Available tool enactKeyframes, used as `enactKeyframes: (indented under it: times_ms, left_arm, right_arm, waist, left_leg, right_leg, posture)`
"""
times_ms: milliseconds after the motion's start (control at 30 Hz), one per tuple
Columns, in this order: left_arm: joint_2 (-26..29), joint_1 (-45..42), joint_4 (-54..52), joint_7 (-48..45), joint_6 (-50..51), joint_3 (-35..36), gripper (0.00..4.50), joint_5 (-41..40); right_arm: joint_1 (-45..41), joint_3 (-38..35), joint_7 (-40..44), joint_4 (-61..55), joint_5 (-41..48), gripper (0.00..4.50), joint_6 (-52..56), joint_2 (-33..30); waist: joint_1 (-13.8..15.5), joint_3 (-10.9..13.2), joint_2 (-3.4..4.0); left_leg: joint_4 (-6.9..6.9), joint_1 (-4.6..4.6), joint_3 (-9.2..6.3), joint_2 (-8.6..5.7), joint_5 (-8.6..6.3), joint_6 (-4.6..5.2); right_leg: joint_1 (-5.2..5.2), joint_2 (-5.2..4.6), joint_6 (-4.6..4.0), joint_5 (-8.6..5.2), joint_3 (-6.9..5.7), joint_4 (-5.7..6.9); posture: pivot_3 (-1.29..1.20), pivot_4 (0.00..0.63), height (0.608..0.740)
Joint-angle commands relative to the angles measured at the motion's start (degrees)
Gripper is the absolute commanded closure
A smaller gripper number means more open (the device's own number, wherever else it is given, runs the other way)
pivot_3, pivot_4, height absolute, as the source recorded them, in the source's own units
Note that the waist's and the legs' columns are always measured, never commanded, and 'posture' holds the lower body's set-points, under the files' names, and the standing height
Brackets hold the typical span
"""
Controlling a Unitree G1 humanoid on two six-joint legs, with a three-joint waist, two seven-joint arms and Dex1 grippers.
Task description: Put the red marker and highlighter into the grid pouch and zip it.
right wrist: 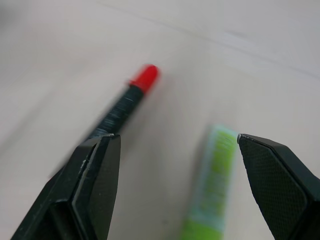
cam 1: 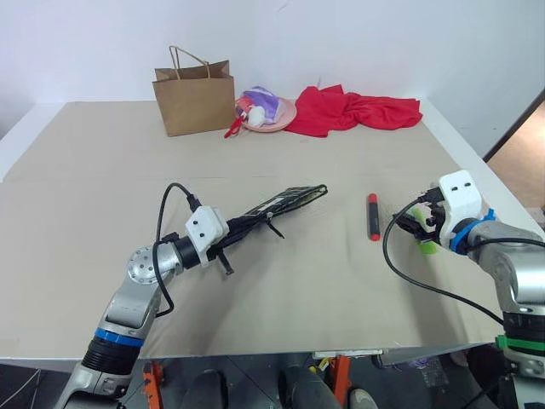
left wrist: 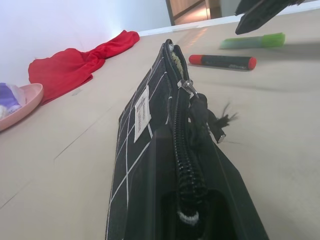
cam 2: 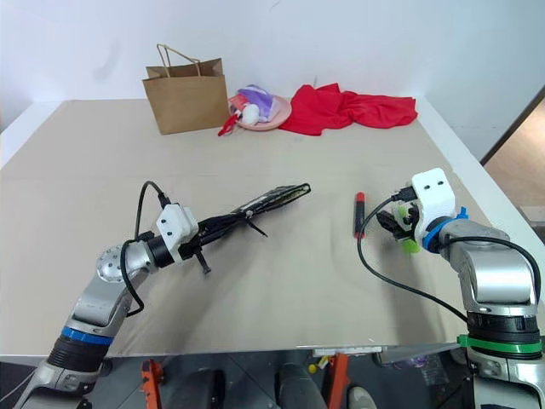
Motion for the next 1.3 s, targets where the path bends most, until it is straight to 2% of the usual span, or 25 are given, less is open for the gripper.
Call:
enactKeyframes:
  times_ms: [33, 467, 500, 533, 567, 600, 700, 767, 800, 933, 1067, 1200, 1300]
  left_arm:
    - [-0.4, -0.9, -0.1, -0.4, -1.6, 0.2, 4.50, -0.5]
    - [-1.0, -0.9, 1.2, -1.0, -2.6, 0.5, 4.50, -0.5]
    - [-1.1, -0.9, 1.3, -1.2, -2.6, 0.5, 4.50, -0.7]
    - [-1.1, -1.0, 1.3, -1.3, -2.7, 0.4, 4.50, -0.7]
    - [-1.2, -1.1, 1.4, -1.4, -2.8, 0.4, 4.50, -0.9]
    - [-1.2, -1.1, 1.5, -1.7, -3.0, 0.5, 4.50, -1.1]
    - [-0.8, -0.9, 2.0, -3.4, -3.7, 1.5, 4.50, -3.1]
    - [-0.4, -0.6, 2.6, -4.1, -4.3, 1.9, 4.50, -3.4]
    - [-0.2, -0.5, 2.9, -4.5, -4.6, 2.1, 4.50, -3.6]
    - [0.4, -0.3, 3.7, -5.1, -5.1, 2.7, 4.50, -4.1]
    - [1.0, 0.1, 3.9, -6.2, -5.2, 3.3, 4.50, -5.0]
    - [1.7, 0.3, 4.0, -7.2, -5.1, 3.8, 4.50, -5.8]
    - [1.8, 0.4, 4.0, -7.4, -5.1, 3.9, 4.50, -5.9]
  right_arm:
    - [-0.1, -2.8, -2.7, 2.2, -1.5, 0.46, -0.7, -0.1]
    - [11.2, -4.8, -1.0, -3.5, 0.8, 0.46, 3.0, -0.4]
    - [11.5, -5.0, -1.1, -2.8, 0.5, 0.67, 2.4, -0.5]
    - [11.6, -5.2, -1.1, -2.4, 0.3, 1.27, 1.9, -0.6]
    - [11.6, -5.1, -1.1, -1.8, 0.0, 1.33, 1.1, -0.7]
    - [11.4, -5.2, -1.0, -1.1, 0.0, 1.82, 0.3, -0.7]
    - [9.5, -5.8, -0.4, 0.7, 0.8, 2.43, -1.3, -0.5]
    - [8.4, -6.3, -0.1, 1.4, 1.5, 3.36, -2.2, -0.3]
    - [8.0, -6.4, 0.1, 1.5, 1.6, 3.47, -3.1, -0.2]
    - [6.5, -6.5, 0.2, 2.1, 1.6, 3.47, -6.7, -0.2]
    - [4.4, -6.1, 3.7, 1.0, 1.7, 3.47, -15.9, -1.4]
    - [6.7, -3.9, 15.6, -3.6, 2.3, 3.47, -25.2, -7.6]
    - [7.3, -5.5, 25.7, -8.1, 8.7, 3.47, -23.7, -12.5]
  waist:
    - [0.0, 0.0, 0.00]
    - [0.0, 0.0, 0.01]
    - [0.0, 0.0, 0.01]
    - [0.0, 0.0, 0.01]
    - [0.0, 0.0, 0.01]
    - [0.0, 0.0, 0.01]
    - [0.0, 0.0, 0.01]
    - [0.0, 0.0, 0.01]
    - [0.0, 0.0, 0.01]
    - [0.0, 0.0, 0.01]
    - [-0.1, 0.0, 0.01]
    - [0.0, 0.0, 0.10]
    - [0.0, 0.0, 0.07]
  left_leg:
    - [0.00, 0.00, 0.00, 0.00, 0.00, 0.00]
    - [0.02, 0.03, -0.03, 0.00, 0.00, 0.00]
    - [0.02, 0.03, -0.04, 0.01, 0.00, 0.00]
    - [0.03, 0.06, -0.04, 0.01, 0.00, 0.00]
    - [0.03, 0.06, -0.03, 0.01, 0.00, 0.00]
    - [0.04, 0.06, -0.03, 0.00, 0.00, 0.00]
    - [0.07, 0.06, 0.00, -0.01, 0.00, 0.00]
    - [0.07, 0.06, 0.04, -0.02, 0.00, 0.00]
    - [0.07, 0.06, 0.04, -0.02, 0.00, 0.00]
    - [0.04, 0.06, 0.04, 0.00, 0.00, 0.00]
    - [0.03, 0.06, 0.08, 0.01, 0.00, 0.01]
    - [0.02, 0.06, 0.10, -0.01, 0.00, 0.01]
    - [0.01, 0.05, 0.07, 0.02, -0.03, 0.03]
  right_leg:
    - [0.00, 0.00, 0.00, 0.00, 0.00, 0.00]
    - [0.05, 0.02, 0.12, -0.05, -0.02, 0.00]
    - [0.06, 0.02, 0.12, -0.05, -0.03, 0.00]
    - [0.07, 0.02, 0.12, -0.05, -0.03, 0.00]
    - [0.08, 0.02, 0.12, -0.05, -0.02, 0.00]
    - [0.09, 0.02, 0.13, -0.04, -0.02, 0.00]
    - [0.10, 0.02, 0.15, -0.02, 0.01, 0.00]
    - [0.09, 0.01, 0.16, -0.01, 0.05, 0.00]
    - [0.08, 0.02, 0.16, -0.01, 0.05, 0.00]
    - [0.05, 0.04, 0.16, -0.01, 0.05, 0.00]
    - [0.03, 0.05, 0.16, -0.01, 0.10, 0.00]
    - [0.02, 0.03, 0.19, -0.03, 0.11, 0.00]
    - [0.04, 0.03, 0.20, -0.05, 0.07, -0.04]
  posture:
    - [0.00, 0.150, 0.740]
    - [0.00, 0.150, 0.740]
    - [0.00, 0.150, 0.740]
    - [0.00, 0.150, 0.740]
    - [0.00, 0.150, 0.740]
    - [0.00, 0.150, 0.740]
    - [0.00, 0.150, 0.740]
    - [0.00, 0.150, 0.740]
    - [0.00, 0.150, 0.740]
    - [0.00, 0.150, 0.740]
    - [0.00, 0.150, 0.740]
    - [0.00, 0.150, 0.740]
    - [0.00, 0.150, 0.740]
